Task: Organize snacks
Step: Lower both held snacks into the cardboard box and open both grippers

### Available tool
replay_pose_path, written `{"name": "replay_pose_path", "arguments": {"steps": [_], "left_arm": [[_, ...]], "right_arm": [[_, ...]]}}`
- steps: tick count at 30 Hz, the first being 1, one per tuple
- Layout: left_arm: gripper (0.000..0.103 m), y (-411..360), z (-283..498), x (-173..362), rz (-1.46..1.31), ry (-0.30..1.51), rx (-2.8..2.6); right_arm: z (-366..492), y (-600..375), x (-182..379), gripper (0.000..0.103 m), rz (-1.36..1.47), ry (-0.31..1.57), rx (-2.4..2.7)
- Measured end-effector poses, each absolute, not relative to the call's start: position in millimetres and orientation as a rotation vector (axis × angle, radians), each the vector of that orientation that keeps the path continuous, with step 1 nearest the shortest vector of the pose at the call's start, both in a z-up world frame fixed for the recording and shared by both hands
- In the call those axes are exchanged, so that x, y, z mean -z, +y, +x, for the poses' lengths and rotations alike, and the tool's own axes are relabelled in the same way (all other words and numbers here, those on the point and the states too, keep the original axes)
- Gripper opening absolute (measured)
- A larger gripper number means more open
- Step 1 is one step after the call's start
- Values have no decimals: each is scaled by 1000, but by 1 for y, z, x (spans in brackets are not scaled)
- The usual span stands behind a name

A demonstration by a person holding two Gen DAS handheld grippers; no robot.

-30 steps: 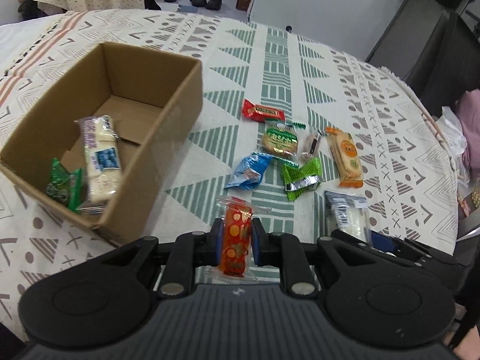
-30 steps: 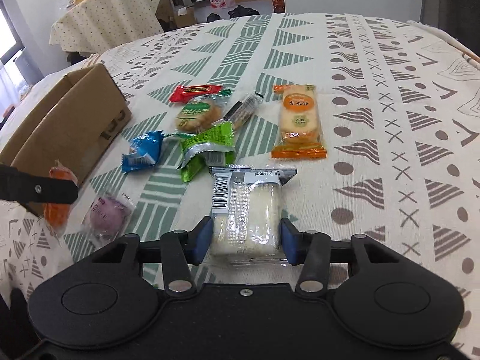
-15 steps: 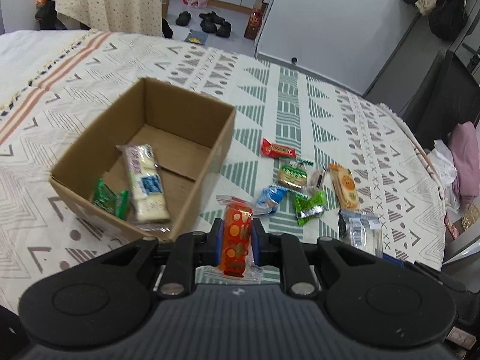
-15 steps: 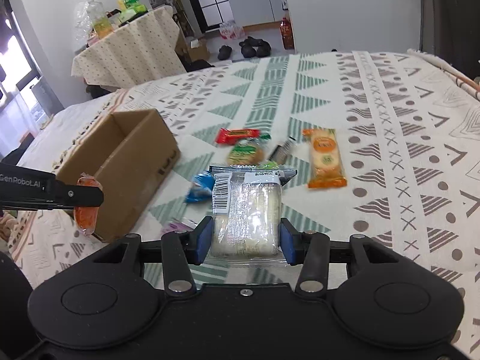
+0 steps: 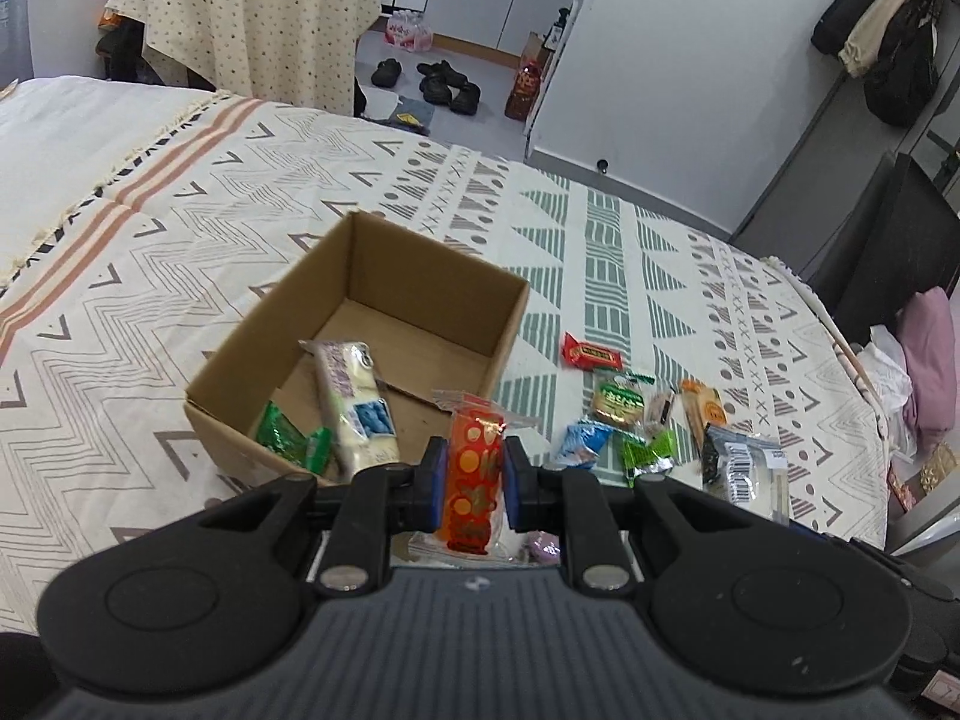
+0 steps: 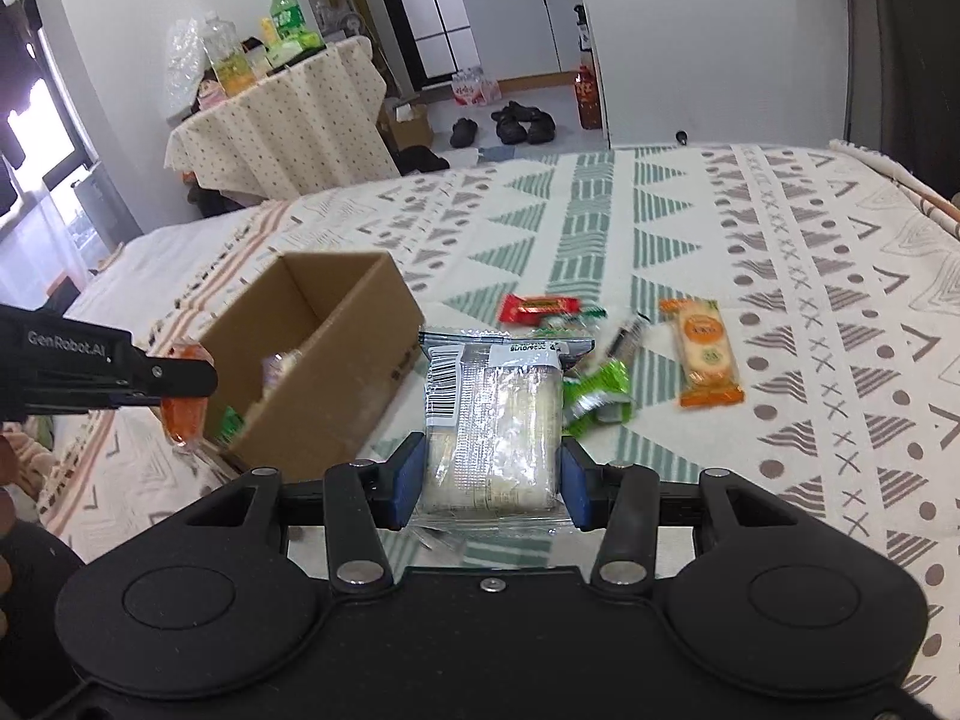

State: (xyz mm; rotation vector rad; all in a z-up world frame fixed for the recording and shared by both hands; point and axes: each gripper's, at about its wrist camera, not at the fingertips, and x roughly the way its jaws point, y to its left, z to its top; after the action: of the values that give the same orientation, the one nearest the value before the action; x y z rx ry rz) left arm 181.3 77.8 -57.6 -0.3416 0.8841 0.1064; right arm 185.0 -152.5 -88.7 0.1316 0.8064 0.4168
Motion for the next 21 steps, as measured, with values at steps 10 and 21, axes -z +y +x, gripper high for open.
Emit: {"name": "replay_pose_path", "arguments": {"steps": [10, 21], "left_arm": [[18, 110, 180, 55, -375, 858, -138], [18, 145, 185, 60, -431, 838, -172]], "right_arm": [[188, -131, 75, 45, 140, 775, -416], [191, -94, 69, 45, 136, 770, -445]]}}
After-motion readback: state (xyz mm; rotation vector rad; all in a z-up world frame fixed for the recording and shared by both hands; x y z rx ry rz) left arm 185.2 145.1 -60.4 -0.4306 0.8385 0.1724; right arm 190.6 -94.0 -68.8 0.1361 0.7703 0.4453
